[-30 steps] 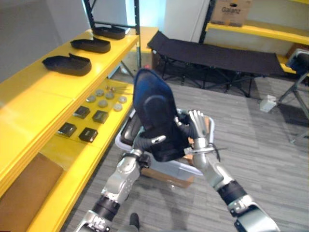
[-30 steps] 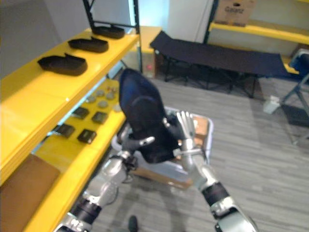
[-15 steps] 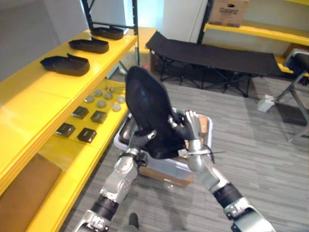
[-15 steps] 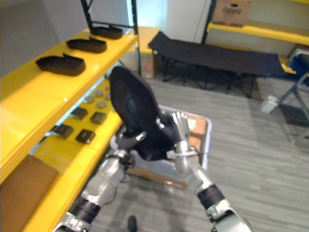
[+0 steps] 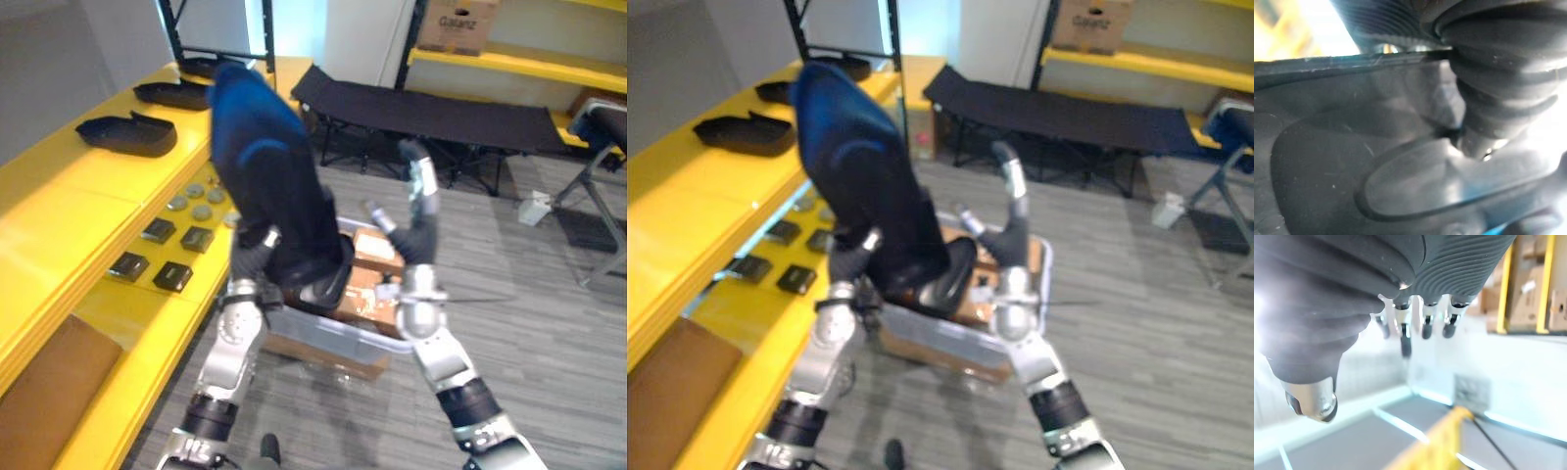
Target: Walk over and take plastic housings, then place them on the shelf
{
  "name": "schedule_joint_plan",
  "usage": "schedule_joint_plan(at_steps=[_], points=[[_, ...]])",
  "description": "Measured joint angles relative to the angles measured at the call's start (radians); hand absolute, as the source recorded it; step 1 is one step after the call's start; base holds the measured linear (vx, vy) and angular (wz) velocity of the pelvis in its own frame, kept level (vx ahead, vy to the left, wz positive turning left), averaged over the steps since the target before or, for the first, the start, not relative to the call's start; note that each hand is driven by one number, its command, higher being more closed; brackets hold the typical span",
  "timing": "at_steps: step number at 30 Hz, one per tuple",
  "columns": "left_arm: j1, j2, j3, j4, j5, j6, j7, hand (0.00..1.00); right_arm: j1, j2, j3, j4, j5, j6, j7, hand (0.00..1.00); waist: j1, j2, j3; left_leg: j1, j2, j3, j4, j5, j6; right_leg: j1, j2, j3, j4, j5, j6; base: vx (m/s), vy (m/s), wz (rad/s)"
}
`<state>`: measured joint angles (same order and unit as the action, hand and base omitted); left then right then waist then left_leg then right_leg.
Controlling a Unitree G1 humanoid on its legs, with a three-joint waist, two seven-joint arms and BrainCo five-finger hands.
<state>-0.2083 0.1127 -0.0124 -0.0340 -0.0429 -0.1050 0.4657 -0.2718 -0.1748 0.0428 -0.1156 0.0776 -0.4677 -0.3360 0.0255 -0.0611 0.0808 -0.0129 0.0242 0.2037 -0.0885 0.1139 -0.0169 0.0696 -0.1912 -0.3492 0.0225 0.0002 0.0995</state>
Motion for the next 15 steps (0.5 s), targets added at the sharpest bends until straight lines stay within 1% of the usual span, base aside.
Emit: schedule_joint_plan(at_steps=[2,4,5,6,7,8,9,10,12,13,14,15], points=[[0.026,0.0,0.044,-0.024,0.06,-0.024,0.033,1.0,0.044,-0.001,-0.094,-0.038,0.118,-0.024,0.071,0.0,-0.012,0.0,0.0,0.009,0.001,0.009,-0.001,-0.001,0.0,0.0,-0.001,0.011,-0.002,-0.001,-0.001,-0.02,0.021,-0.11],[0.049,-0.001,0.05,-0.04,0.083,-0.035,0.042,1.0,0.095,0.0,-0.135,-0.054,0.161,-0.028,0.099,0.0,-0.014,0.002,-0.008,0.013,0.002,0.024,-0.001,-0.01,-0.006,-0.005,-0.001,0.025,-0.003,-0.001,-0.001,-0.01,0.024,-0.21],[0.074,-0.003,0.052,-0.045,0.101,-0.055,0.043,1.0,0.161,0.001,-0.174,-0.067,0.19,-0.026,0.111,0.0,-0.025,0.009,-0.02,0.011,0.002,0.029,-0.001,-0.013,-0.005,-0.01,-0.002,0.032,-0.003,-0.001,-0.001,0.01,0.022,-0.18],[0.085,-0.003,0.052,-0.046,0.102,-0.063,0.044,1.0,0.187,0.006,-0.191,-0.066,0.201,-0.024,0.118,0.0,-0.031,0.012,-0.024,0.011,0.002,0.032,-0.001,-0.014,-0.005,-0.011,-0.002,0.034,-0.003,-0.001,-0.001,0.02,0.022,-0.16],[0.108,-0.005,0.053,-0.048,0.11,-0.071,0.051,1.0,0.239,0.021,-0.226,-0.066,0.232,-0.006,0.131,0.0,-0.041,0.021,-0.032,0.012,0.003,0.042,-0.001,-0.016,-0.006,-0.018,-0.001,0.047,-0.003,-0.001,-0.001,0.01,0.016,-0.2],[0.119,-0.007,0.056,-0.048,0.122,-0.071,0.059,1.0,0.264,0.029,-0.242,-0.064,0.247,0.008,0.141,0.0,-0.042,0.026,-0.035,0.012,0.004,0.051,-0.001,-0.018,-0.008,-0.023,-0.001,0.053,-0.004,-0.001,-0.001,0.02,0.013,-0.33],[0.141,-0.017,0.067,-0.048,0.141,-0.08,0.071,1.0,0.323,0.046,-0.276,-0.059,0.267,0.037,0.158,0.0,-0.047,0.036,-0.042,0.01,0.01,0.062,-0.001,-0.019,-0.008,-0.033,0.0,0.06,-0.005,-0.001,-0.001,0.03,-0.004,-0.31],[0.167,-0.029,0.08,-0.055,0.142,-0.098,0.074,1.0,0.376,0.061,-0.297,-0.033,0.272,0.079,0.17,0.0,-0.061,0.043,-0.046,0.01,0.014,0.071,-0.001,-0.019,-0.009,-0.036,0.002,0.066,-0.007,0.0,-0.001,0.03,-0.011,-0.27],[0.216,-0.054,0.082,-0.094,0.142,-0.12,0.077,1.0,0.456,0.08,-0.304,0.028,0.272,0.133,0.173,0.0,-0.075,0.049,-0.05,0.012,0.019,0.081,-0.001,-0.021,-0.011,-0.04,0.007,0.077,-0.012,0.0,-0.001,0.04,-0.016,-0.19],[0.246,-0.071,0.075,-0.115,0.151,-0.144,0.075,1.0,0.505,0.102,-0.309,0.071,0.273,0.157,0.171,0.0,-0.083,0.051,-0.051,0.011,0.021,0.082,-0.001,-0.022,-0.013,-0.04,0.01,0.079,-0.017,0.0,-0.002,0.05,-0.015,-0.14],[0.263,-0.081,0.076,-0.125,0.164,-0.153,0.074,1.0,0.523,0.114,-0.31,0.098,0.274,0.167,0.169,0.0,-0.088,0.052,-0.052,0.011,0.023,0.083,-0.001,-0.023,-0.014,-0.04,0.012,0.079,-0.019,0.0,-0.001,0.06,-0.02,-0.07],[0.293,-0.092,0.075,-0.133,0.172,-0.174,0.074,1.0,0.557,0.143,-0.315,0.148,0.305,0.173,0.165,0.0,-0.094,0.054,-0.053,0.011,0.028,0.085,-0.001,-0.026,-0.019,-0.041,0.016,0.081,-0.021,0.001,-0.002,0.06,-0.025,-0.08]])
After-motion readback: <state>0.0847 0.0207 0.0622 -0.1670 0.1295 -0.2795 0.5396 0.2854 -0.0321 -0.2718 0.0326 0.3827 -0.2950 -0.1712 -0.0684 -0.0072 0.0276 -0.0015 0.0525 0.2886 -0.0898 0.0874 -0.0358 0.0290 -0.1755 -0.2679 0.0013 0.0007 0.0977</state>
